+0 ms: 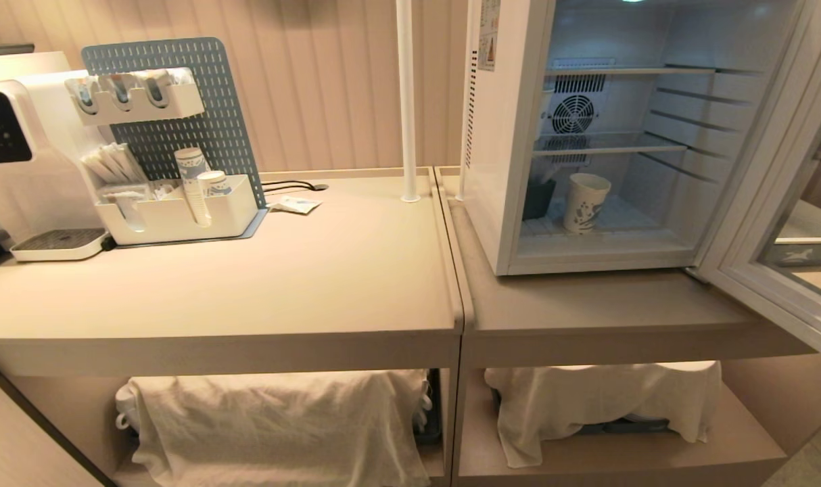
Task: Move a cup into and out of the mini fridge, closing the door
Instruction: Close the freezer door
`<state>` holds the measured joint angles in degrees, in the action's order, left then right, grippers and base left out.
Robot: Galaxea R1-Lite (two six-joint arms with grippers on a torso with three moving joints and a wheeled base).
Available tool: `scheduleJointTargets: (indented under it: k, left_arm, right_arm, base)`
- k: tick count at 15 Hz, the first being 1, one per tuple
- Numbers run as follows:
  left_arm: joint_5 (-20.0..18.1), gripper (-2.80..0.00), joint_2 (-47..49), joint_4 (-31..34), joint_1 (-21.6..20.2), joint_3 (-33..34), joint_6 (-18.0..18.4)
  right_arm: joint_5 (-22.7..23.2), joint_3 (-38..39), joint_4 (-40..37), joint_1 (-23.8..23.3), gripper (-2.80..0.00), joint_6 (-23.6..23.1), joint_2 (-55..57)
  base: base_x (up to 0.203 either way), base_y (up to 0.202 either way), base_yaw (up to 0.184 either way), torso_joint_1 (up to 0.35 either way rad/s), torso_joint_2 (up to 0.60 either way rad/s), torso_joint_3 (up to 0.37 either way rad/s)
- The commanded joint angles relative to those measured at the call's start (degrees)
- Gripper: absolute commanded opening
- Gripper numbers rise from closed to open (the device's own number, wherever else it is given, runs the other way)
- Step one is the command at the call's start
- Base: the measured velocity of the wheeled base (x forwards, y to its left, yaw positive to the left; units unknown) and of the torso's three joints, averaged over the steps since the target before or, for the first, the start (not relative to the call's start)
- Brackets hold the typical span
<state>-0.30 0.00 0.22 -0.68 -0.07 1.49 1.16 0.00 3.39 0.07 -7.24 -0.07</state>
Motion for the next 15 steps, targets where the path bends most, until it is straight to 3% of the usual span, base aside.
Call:
scheduleJointTargets:
  k: [1, 11, 15]
  left_arm:
    - [-0.1, -2.8, 0.0, 0.2, 0.0, 0.0, 0.4]
    - [-0.1, -2.8, 0.0, 0.2, 0.0, 0.0, 0.9]
    - [0.1, -2.8, 0.0, 0.3, 0.0, 0.0, 1.1]
  right_arm:
    - [0.0, 0.0, 0.0, 0.0, -2.8, -0.1, 0.0]
    - [0.0, 0.0, 0.0, 0.0, -2.8, -0.1, 0.0]
    - [0.0, 0.0, 0.0, 0.0, -2.8, -0.1, 0.0]
  base:
    - [0.0, 0.0, 0.0, 0.0, 0.0, 0.0]
    - [-0.156, 0.0, -0.001, 0.001, 0.0, 0.003]
    - [0.0, 0.0, 0.0, 0.0, 0.0, 0.0]
